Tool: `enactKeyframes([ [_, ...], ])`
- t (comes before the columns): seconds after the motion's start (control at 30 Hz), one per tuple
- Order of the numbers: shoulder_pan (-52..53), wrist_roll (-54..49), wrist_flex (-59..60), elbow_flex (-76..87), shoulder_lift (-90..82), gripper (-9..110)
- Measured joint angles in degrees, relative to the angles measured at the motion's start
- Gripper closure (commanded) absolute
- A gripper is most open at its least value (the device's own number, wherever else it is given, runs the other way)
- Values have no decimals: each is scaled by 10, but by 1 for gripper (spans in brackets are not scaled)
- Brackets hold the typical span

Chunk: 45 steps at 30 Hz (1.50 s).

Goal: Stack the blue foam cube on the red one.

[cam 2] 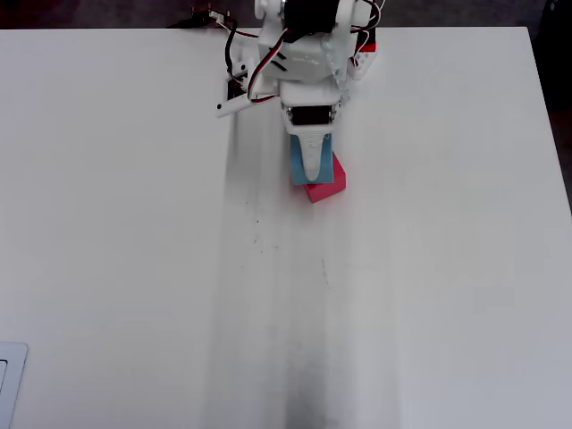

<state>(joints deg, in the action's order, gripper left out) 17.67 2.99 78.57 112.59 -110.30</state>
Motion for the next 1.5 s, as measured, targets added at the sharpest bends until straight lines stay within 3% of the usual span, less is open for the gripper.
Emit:
enactKeyframes([
  [0.7, -61, 0, 40, -7, -236, 71],
  [1.23, -82, -4, -107, 284, -483, 74],
  [1.5, -98, -4, -134, 356, -541, 74],
])
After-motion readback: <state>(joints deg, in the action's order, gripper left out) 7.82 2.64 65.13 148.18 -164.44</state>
